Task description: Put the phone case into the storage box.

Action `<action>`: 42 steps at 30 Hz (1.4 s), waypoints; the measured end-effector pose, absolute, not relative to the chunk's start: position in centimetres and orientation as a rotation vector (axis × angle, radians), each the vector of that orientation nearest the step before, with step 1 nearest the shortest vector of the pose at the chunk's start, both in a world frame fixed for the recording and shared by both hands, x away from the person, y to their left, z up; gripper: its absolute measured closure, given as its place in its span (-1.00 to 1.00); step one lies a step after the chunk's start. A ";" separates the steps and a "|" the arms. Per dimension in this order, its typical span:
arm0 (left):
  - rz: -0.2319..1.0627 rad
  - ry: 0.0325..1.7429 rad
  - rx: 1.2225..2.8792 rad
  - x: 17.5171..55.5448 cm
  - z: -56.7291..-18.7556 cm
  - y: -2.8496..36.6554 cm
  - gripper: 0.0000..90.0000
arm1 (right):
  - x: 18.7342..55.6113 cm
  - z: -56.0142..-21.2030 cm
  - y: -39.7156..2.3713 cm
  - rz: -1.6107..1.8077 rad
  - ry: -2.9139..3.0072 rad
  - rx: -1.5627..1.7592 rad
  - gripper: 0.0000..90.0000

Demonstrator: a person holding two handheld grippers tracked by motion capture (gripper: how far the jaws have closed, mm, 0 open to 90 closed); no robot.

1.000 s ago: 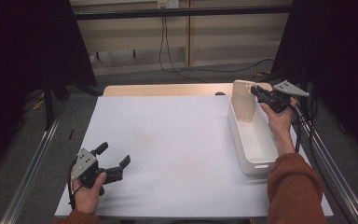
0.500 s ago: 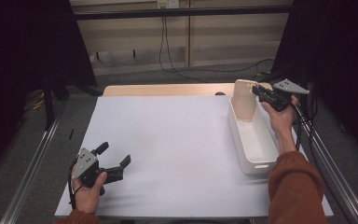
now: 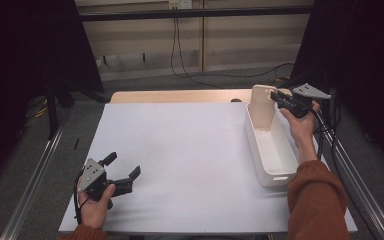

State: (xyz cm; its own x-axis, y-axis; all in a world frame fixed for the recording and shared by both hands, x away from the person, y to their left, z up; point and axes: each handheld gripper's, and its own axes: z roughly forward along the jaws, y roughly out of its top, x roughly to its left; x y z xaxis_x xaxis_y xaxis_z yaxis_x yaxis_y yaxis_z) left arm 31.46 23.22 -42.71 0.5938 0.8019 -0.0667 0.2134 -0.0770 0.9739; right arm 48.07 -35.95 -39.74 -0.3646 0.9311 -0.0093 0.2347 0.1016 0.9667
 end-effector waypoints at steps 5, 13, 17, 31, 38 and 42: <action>0.607 0.869 1.614 31.4 -42.7 23.2 -0.92 | 48.3 -39.9 -35.9 1.304 1.704 1.158 0.72; 0.607 0.865 1.618 31.5 -42.7 23.2 -0.92 | 48.7 -39.8 -35.8 1.283 1.714 1.159 0.66; 0.604 0.868 1.616 31.5 -42.7 23.2 -0.92 | 48.9 -39.8 -35.7 1.271 1.721 1.156 0.65; 0.607 0.863 1.628 31.5 -42.8 23.2 -0.92 | 49.4 -40.1 -35.8 1.267 1.712 1.168 0.58; 0.602 0.868 1.625 31.5 -42.8 23.1 -0.92 | 49.6 -40.3 -35.7 1.264 1.716 1.170 0.51; 0.601 0.870 1.622 31.5 -42.8 23.1 -0.92 | 49.8 -40.0 -35.5 1.266 1.722 1.157 0.47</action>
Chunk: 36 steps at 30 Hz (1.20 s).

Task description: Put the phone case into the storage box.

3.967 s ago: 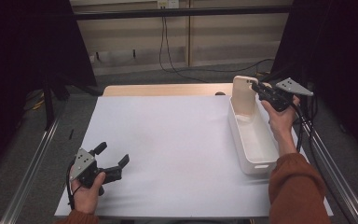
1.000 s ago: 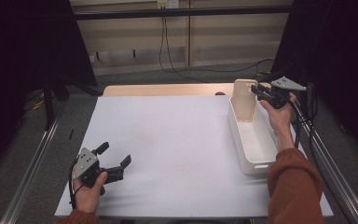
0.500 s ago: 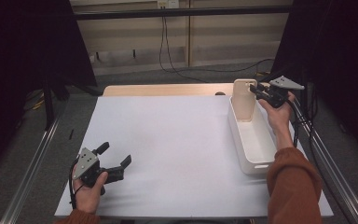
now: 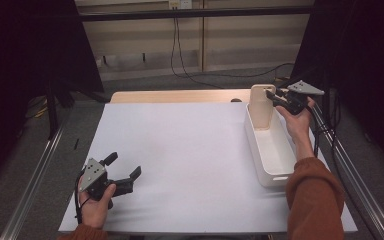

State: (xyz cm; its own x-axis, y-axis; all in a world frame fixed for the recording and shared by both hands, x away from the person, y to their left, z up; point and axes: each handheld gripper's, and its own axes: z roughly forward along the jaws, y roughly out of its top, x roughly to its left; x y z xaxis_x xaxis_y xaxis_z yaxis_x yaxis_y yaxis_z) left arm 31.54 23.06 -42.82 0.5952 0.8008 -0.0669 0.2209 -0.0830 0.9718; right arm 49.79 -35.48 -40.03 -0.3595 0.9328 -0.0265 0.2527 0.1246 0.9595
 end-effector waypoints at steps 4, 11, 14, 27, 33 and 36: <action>0.605 0.864 1.630 31.5 -42.8 23.2 -0.92 | 49.9 -40.1 -35.4 1.263 1.720 1.166 0.40; 0.607 0.865 1.630 31.6 -42.8 23.1 -0.92 | 50.0 -40.3 -35.3 1.271 1.727 1.175 0.22; 0.605 0.872 1.621 31.6 -42.8 23.2 -0.92 | 50.0 -40.4 -35.3 1.276 1.726 1.185 0.12; 0.603 0.870 1.622 31.7 -42.8 23.1 -0.92 | 49.6 -40.1 -35.2 1.270 1.716 1.207 -0.39; 0.600 0.868 1.620 31.8 -42.8 23.1 -0.92 | 49.4 -39.8 -35.0 1.269 1.704 1.217 -0.70; 0.598 0.870 1.620 31.8 -42.8 23.1 -0.92 | 49.2 -39.6 -34.8 1.273 1.700 1.224 -0.82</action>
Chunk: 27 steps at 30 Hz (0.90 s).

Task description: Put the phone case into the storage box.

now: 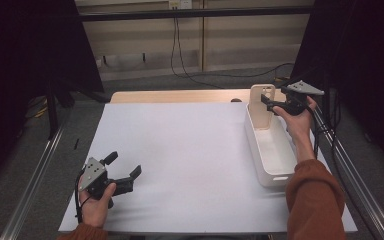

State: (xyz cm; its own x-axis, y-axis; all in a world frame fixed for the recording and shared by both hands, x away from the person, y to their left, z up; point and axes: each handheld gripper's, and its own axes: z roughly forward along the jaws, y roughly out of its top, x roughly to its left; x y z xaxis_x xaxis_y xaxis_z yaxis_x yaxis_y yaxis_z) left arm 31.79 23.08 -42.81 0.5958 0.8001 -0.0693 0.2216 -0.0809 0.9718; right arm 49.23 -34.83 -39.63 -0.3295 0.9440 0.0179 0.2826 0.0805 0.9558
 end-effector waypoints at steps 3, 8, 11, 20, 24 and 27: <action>0.601 0.870 1.620 31.8 -42.8 23.0 -0.92 | 49.1 -39.6 -34.7 1.278 1.689 1.239 -0.92; 0.600 0.871 1.620 31.9 -42.8 23.0 -0.92 | 48.8 -39.4 -34.6 1.284 1.672 1.245 -0.98; 0.597 0.880 1.614 32.0 -42.8 22.9 -0.92 | 48.6 -39.4 -34.7 1.289 1.668 1.252 -1.00; 0.604 0.879 1.623 32.0 -42.8 22.9 -0.91 | 47.9 -39.3 -34.8 1.300 1.663 1.249 -1.00; 0.602 0.883 1.616 32.0 -42.8 22.9 -0.92 | 47.5 -39.2 -34.9 1.304 1.655 1.249 -1.00; 0.605 0.878 1.617 32.0 -42.8 22.9 -0.91 | 47.3 -39.2 -35.0 1.296 1.656 1.250 -1.00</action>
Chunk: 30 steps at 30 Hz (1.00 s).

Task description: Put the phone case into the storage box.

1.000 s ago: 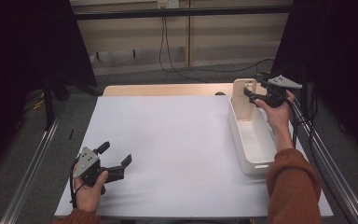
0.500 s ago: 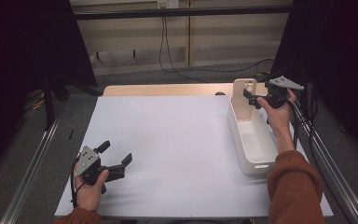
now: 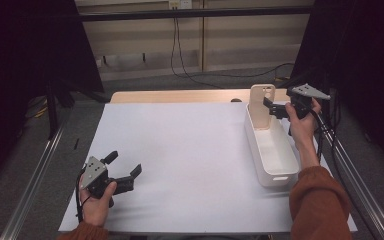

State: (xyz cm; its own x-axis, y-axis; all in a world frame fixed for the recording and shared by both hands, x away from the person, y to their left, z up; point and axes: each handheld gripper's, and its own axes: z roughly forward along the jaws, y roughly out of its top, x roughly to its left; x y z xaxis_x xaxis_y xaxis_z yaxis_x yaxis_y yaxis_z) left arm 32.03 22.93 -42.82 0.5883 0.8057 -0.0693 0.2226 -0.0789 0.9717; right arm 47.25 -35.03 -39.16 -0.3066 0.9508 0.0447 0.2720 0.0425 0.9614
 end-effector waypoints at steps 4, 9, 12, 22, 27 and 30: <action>0.603 0.876 1.624 32.0 -42.9 23.0 -0.92 | 46.9 -39.1 -35.2 1.294 1.657 1.243 -1.00; 0.605 0.866 1.628 31.9 -42.8 23.0 -0.92 | 46.3 -38.7 -35.1 1.292 1.654 1.228 -1.00; 0.608 0.871 1.615 31.8 -42.7 23.1 -0.92 | 45.9 -38.6 -35.0 1.305 1.644 1.228 -1.00; 0.623 0.877 1.603 31.7 -42.6 23.6 -0.92 | 44.5 -38.0 -34.5 1.295 1.655 1.189 -1.00; 0.626 0.883 1.594 31.6 -42.6 23.7 -0.92 | 43.6 -37.5 -34.6 1.303 1.646 1.179 -1.00; 0.629 0.878 1.604 31.6 -42.6 23.8 -0.92 | 43.0 -37.2 -34.6 1.303 1.638 1.159 -1.00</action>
State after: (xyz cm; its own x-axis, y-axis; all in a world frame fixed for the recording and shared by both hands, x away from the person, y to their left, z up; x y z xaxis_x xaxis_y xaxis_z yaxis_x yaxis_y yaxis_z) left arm 31.60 23.76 -42.55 0.5774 0.8144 -0.0590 0.2060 -0.0754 0.9757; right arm 42.96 -34.58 -37.24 -0.3260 0.9453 -0.0092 0.2041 0.0798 0.9757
